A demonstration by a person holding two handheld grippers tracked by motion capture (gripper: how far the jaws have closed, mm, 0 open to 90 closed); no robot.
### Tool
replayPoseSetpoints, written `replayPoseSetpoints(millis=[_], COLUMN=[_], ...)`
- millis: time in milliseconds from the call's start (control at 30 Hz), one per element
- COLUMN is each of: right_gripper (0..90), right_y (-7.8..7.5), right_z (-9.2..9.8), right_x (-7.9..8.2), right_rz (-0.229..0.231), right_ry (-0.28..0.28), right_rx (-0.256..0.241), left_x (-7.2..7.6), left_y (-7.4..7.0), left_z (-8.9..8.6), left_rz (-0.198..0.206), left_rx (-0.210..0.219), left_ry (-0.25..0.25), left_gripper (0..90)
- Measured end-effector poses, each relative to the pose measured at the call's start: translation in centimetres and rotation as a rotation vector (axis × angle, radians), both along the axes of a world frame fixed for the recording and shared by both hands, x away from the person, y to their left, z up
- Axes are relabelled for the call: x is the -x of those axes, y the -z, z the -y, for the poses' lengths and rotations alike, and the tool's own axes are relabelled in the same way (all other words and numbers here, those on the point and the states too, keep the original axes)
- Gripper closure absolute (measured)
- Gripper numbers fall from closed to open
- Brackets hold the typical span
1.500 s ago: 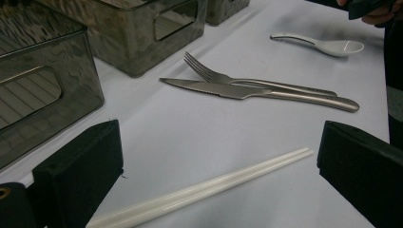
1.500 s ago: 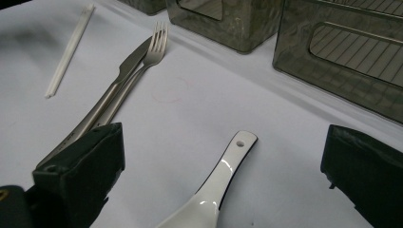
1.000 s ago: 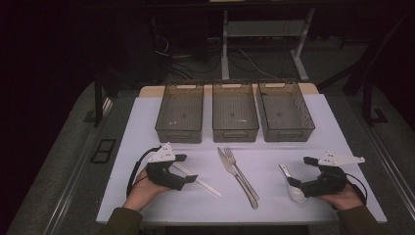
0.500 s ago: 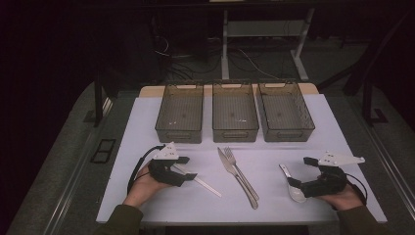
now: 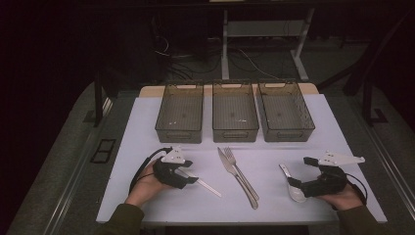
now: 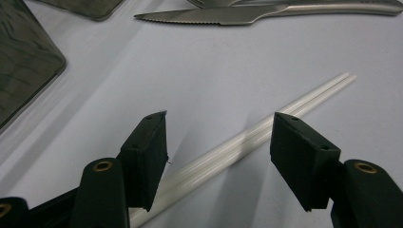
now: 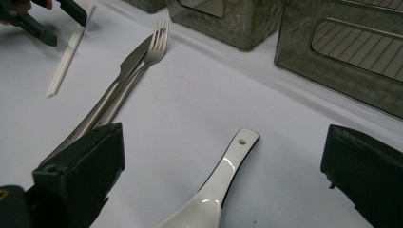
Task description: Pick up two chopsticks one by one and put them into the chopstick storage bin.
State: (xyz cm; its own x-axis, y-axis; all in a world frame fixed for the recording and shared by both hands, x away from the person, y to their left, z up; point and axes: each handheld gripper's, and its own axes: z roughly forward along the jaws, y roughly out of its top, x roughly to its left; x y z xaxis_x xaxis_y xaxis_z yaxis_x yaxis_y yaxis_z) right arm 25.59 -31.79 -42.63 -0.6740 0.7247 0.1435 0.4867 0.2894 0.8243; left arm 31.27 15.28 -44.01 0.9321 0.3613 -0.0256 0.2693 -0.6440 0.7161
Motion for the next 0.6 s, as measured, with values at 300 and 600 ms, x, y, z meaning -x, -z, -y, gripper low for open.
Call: replayPoseSetpoints(millis=[300, 600], right_gripper=[0.7, 0.7], right_y=[-0.02, -0.03], right_z=[0.04, 0.09], right_x=[0.01, 0.00], right_rz=[-0.002, -0.002], right_ry=[0.001, 0.002], right_rx=[0.000, -0.001], left_x=[-0.16, -0.24], left_y=[0.19, 0.34], left_z=[0.54, 0.84], left_rz=[0.020, 0.007], left_rx=[-0.070, -0.086], left_ry=[0.040, 0.056], left_gripper=[41.3, 48.2])
